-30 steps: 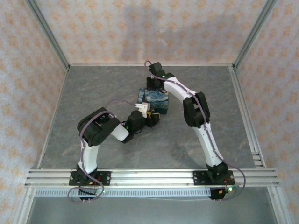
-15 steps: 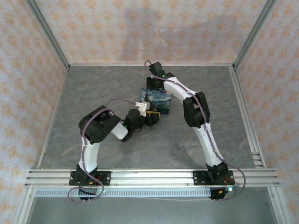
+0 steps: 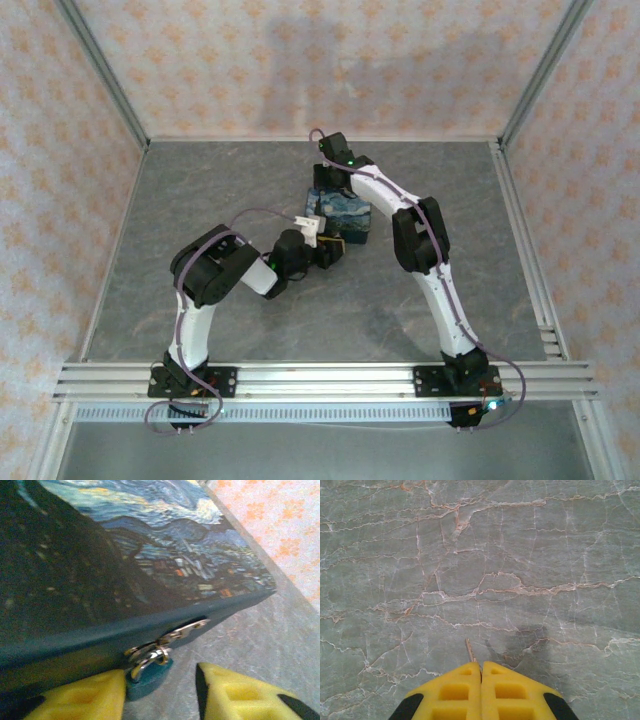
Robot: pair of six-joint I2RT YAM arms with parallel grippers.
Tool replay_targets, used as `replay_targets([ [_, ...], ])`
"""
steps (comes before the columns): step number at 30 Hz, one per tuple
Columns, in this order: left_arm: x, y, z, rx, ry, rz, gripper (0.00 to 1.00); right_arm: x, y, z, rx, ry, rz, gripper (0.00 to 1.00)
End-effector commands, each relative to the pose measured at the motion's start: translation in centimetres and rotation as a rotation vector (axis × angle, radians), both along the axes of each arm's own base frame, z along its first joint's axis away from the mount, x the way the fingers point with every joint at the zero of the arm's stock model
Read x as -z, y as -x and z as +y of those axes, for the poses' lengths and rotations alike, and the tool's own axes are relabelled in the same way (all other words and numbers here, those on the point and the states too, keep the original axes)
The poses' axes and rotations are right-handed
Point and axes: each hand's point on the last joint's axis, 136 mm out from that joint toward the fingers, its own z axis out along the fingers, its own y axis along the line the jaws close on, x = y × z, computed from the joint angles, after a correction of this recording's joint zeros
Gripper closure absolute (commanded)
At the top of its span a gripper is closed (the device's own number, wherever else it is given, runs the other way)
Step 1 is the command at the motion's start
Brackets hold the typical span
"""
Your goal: Unlock a padlock with a key
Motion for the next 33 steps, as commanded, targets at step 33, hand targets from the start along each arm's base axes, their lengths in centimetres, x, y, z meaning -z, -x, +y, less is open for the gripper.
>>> replay_targets([
  [33, 6.9, 2.6, 1.7, -0.056, -0.36, 0.139, 0.51, 0.2, 2.4, 0.5, -0.031, 0.04, 0.064, 1.0],
])
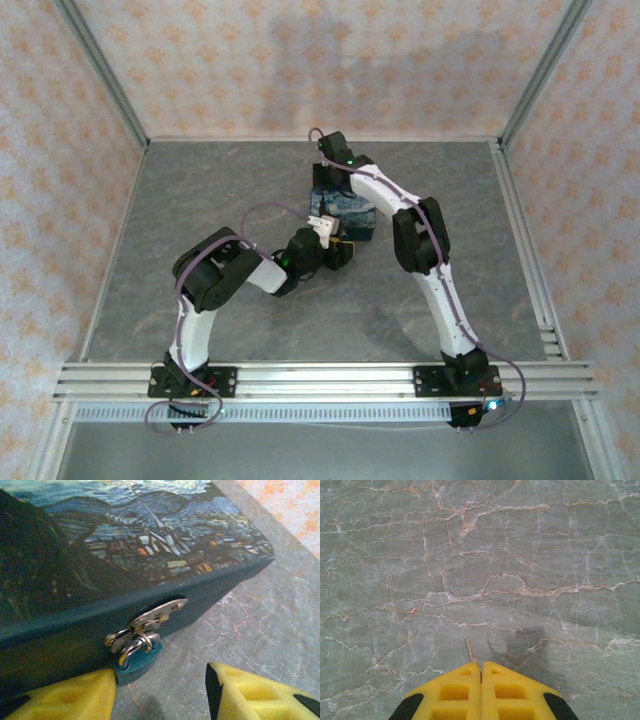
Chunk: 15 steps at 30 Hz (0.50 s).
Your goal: Unlock a padlock with a key
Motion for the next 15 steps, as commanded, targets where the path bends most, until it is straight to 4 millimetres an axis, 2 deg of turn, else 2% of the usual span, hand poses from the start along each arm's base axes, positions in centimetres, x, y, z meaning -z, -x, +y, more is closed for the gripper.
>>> replay_targets([
  [1, 6.0, 2.7, 3.0, -0.041, -0.171, 0.152, 0.52, 0.7, 2.2, 0.3, -0.022, 0.036, 0.071, 1.0],
  [7, 4.1, 2.9, 0.6, 0.043, 0.005, 0.114, 0.52, 0.9, 2.2, 0.3, -0.024, 0.038, 0.074, 1.0],
  [10, 3.6, 2.6, -0.1, 0.065, 0.052, 0.112, 0.63, 1.0, 2.3, 0.4, -0.025, 0.038, 0.077, 1.0],
  [11, 3.3, 2.2, -0.3, 0.068, 0.071, 0.107, 0.64, 1.0, 2.3, 0.3, -0.026, 0.038, 0.076, 1.0],
  [15, 3.1, 1.7, -0.4, 0.064, 0.074, 0.104, 0.55, 1.1, 2.5, 0.2, -0.025, 0.043, 0.08, 1.0],
])
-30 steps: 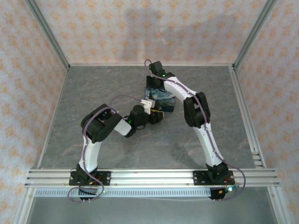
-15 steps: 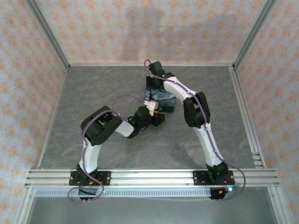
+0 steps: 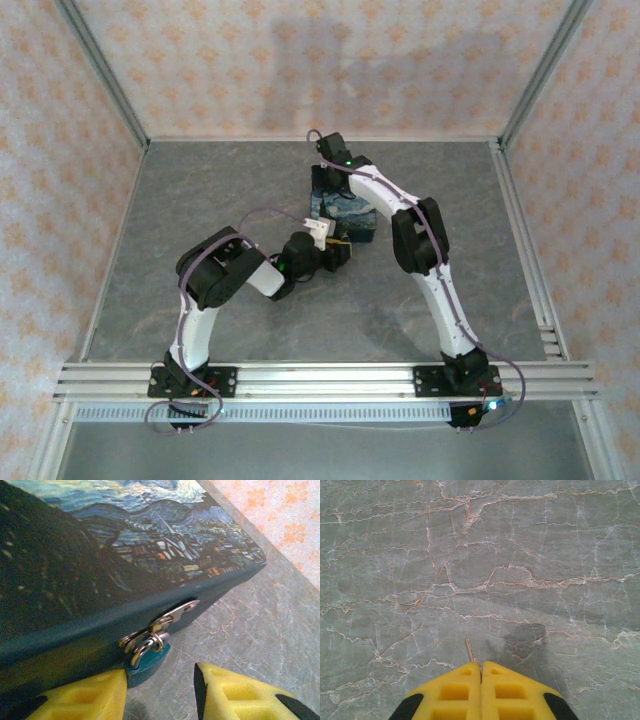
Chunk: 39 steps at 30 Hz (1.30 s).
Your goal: Unlock a padlock with a key
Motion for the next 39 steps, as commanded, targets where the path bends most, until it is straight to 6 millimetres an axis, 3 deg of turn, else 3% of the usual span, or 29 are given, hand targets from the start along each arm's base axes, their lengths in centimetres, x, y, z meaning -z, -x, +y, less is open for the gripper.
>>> replay_targets([
  [1, 3.6, 1.1, -0.2, 0.034, -0.033, 0.112, 0.54, 0.7, 2.0, 0.0, -0.015, 0.036, 0.063, 1.0],
  [4, 3.3, 1.0, -0.7, 0.049, -0.003, 0.106, 0.52, 0.7, 2.0, 0.0, -0.015, 0.032, 0.063, 1.0],
  [8, 3.2, 0.9, -1.3, 0.071, 0.028, 0.119, 0.7, 0.8, 2.0, 0.1, -0.016, 0.034, 0.063, 1.0],
  [12, 2.8, 1.1, -1.2, 0.078, 0.05, 0.121, 0.71, 1.1, 2.2, 0.1, -0.016, 0.039, 0.068, 1.0],
  [20, 3.8, 0.1, 0.7, -0.042, -0.008, 0.122, 0.42, 0.8, 2.2, 0.0, -0.012, 0.037, 0.065, 1.0],
  [24, 4.1, 0.0, 2.4, -0.128, -0.097, 0.128, 0.43, 0.5, 2.2, -0.2, -0.006, 0.04, 0.057, 1.0],
  [28, 3.1, 0.8, 4.4, -0.192, -0.165, 0.114, 0.39, -0.2, 1.7, -1.0, 0.022, 0.075, 0.035, 1.0],
  [35, 2.3, 1.7, 4.8, -0.161, -0.193, 0.117, 0.36, -4.0, -0.2, -3.7, 0.101, 0.058, -0.02, 1.0],
  [39, 1.6, 1.8, 4.0, -0.124, -0.174, 0.111, 0.35, -5.1, -0.9, -5.2, 0.146, 0.057, -0.033, 1.0],
])
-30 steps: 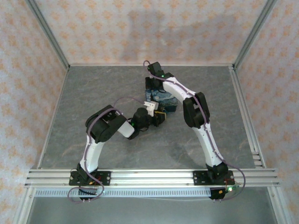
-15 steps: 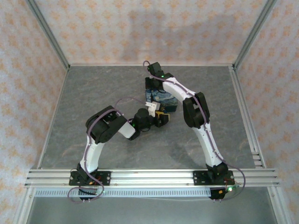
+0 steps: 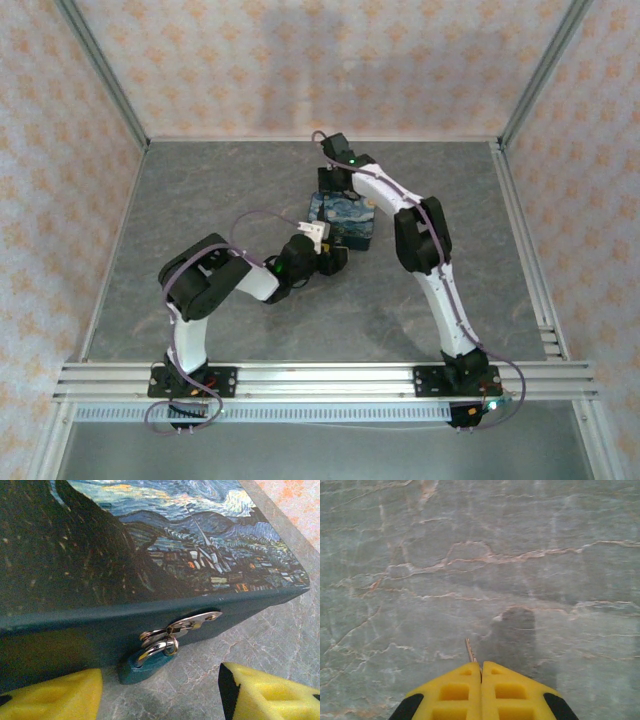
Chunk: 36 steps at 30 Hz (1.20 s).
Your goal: Unlock a padlock with a key
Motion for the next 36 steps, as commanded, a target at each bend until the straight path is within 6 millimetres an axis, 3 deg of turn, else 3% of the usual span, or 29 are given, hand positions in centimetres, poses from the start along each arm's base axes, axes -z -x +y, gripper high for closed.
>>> replay_targets([
  [1, 1.6, 0.4, 1.6, -0.017, -0.08, 0.049, 0.35, -6.0, -1.3, -2.7, 0.087, -0.003, -0.089, 1.0],
  [12, 2.3, -0.1, 2.9, -0.036, -0.135, 0.059, 0.28, -7.3, -1.0, -8.2, 0.232, 0.137, -0.139, 1.0],
  [14, 2.1, -0.5, 2.9, -0.044, -0.146, 0.04, 0.23, -6.7, -0.6, -9.2, 0.263, 0.165, -0.13, 1.0],
  [22, 2.3, -1.4, 1.8, -0.023, -0.18, 0.007, 0.23, -4.0, 0.8, -12.7, 0.384, 0.224, -0.086, 1.0],
  [27, 2.7, -1.2, 0.8, 0.02, -0.162, 0.027, 0.24, -2.7, 1.7, -13.6, 0.414, 0.264, -0.065, 1.0],
  [36, 2.1, -0.9, -1.9, 0.131, -0.108, 0.028, 0.29, 0.3, 2.3, -12.8, 0.394, 0.233, -0.014, 1.0],
])
